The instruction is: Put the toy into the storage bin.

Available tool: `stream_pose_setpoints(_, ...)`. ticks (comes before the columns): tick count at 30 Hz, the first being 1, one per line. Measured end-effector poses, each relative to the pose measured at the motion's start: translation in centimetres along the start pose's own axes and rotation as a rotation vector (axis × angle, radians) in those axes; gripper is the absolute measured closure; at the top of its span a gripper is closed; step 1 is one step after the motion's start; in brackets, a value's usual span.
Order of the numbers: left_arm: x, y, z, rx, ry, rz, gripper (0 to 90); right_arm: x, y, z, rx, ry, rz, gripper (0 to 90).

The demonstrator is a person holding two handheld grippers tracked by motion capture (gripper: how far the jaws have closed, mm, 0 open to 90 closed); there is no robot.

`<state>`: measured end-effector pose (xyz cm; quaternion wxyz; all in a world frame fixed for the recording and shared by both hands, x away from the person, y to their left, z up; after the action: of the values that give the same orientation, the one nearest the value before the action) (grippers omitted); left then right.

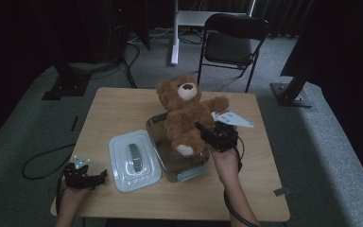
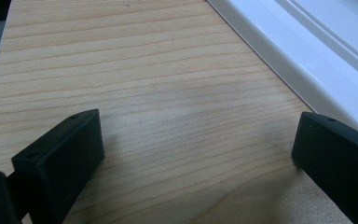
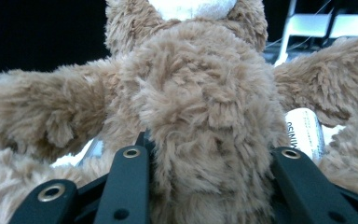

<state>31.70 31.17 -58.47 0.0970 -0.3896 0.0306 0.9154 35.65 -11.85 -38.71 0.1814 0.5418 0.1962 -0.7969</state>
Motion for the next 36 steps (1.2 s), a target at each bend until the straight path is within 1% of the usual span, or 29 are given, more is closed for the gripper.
stream_pose_setpoints(3,0.0,0.0,0.0,0.0,0.001,0.0,2.8,1.4,-0.6,-1.4,-0.001,-0.048,0.008,63.2)
stream_pose_setpoints(5,0.0,0.0,0.0,0.0,0.0,0.0,2.8,2.3,-0.9,-2.2,0.003,-0.073,0.022,63.0)
stream_pose_setpoints(7,0.0,0.0,0.0,-0.001,0.0,0.0,2.8,2.9,-1.1,-2.7,0.006,-0.096,0.03,62.8)
stream_pose_setpoints(9,0.0,0.0,0.0,-0.001,0.0,0.0,2.8,3.6,-1.4,-3.1,-0.008,-0.113,0.034,62.2)
stream_pose_setpoints(10,0.0,0.0,0.0,0.0,0.0,0.0,2.8,4.0,-1.6,-3.3,-0.018,-0.125,0.037,62.1)
stream_pose_setpoints(12,0.0,0.0,0.0,0.0,0.001,0.0,2.8,4.6,-1.8,-3.6,-0.016,-0.137,0.034,61.9)
stream_pose_setpoints(16,0.0,0.0,0.0,0.0,0.001,0.0,2.8,5.8,-2.2,-3.7,-0.019,-0.164,0.065,61.4)
stream_pose_setpoints(18,0.0,0.0,0.0,0.0,0.001,0.0,2.8,6.1,-2.1,-3.8,-0.023,-0.168,0.063,60.7)
stream_pose_setpoints(22,0.0,0.0,0.0,0.0,0.001,0.0,2.8,6.9,-2.0,-4.2,-0.035,-0.216,0.09,58.9)
stream_pose_setpoints(23,0.0,0.0,0.0,0.0,0.001,0.0,2.8,6.9,-2.1,-4.2,-0.032,-0.22,0.105,57.5)
stream_pose_setpoints(25,0.0,0.0,0.0,0.0,0.0,-0.003,2.8,6.7,-2.2,-4.1,-0.046,-0.224,0.107,51.1)
stream_pose_setpoints(27,0.0,0.0,0.0,0.0,0.0,0.001,2.8,6.2,-2.2,-3.8,-0.063,-0.222,0.092,42.4)
stream_pose_setpoints(30,0.0,0.0,0.0,-0.001,-0.001,-0.002,2.8,4.9,-2.3,-3.1,-0.09,-0.204,0.068,26.1)
stream_pose_setpoints(31,0.0,0.0,0.0,0.001,-0.001,0.0,2.8,4.4,-2.3,-2.8,-0.1,-0.19,0.055,21.6)
stream_pose_setpoints(32,0.0,0.0,0.0,0.0,-0.001,-0.001,2.8,3.9,-2.4,-2.5,-0.116,-0.171,0.043,20.4)
stream_pose_setpoints(33,0.0,0.0,0.0,0.0,-0.001,0.001,2.8,3.3,-2.5,-2.4,-0.136,-0.165,0.051,18.5)
stream_pose_setpoints(34,0.0,0.0,0.0,-0.001,-0.001,0.001,2.8,2.8,-2.6,-2.4,-0.149,-0.165,0.067,14.2)
stream_pose_setpoints(36,0.0,0.0,0.0,-0.001,-0.001,-0.003,2.8,1.8,-2.5,-2.6,-0.134,-0.165,0.062,14.4)
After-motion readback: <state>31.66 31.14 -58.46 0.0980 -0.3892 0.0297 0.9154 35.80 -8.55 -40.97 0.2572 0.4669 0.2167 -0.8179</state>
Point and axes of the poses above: each handheld gripper's, and its own axes: z roughly backward along the jaws, x roughly out of its underside, y roughly to its right, the point moved 4 cm from there along -z, roughly forward along the jaws, and after that the axes turned 1 degree about y, right-handed, at the moved point
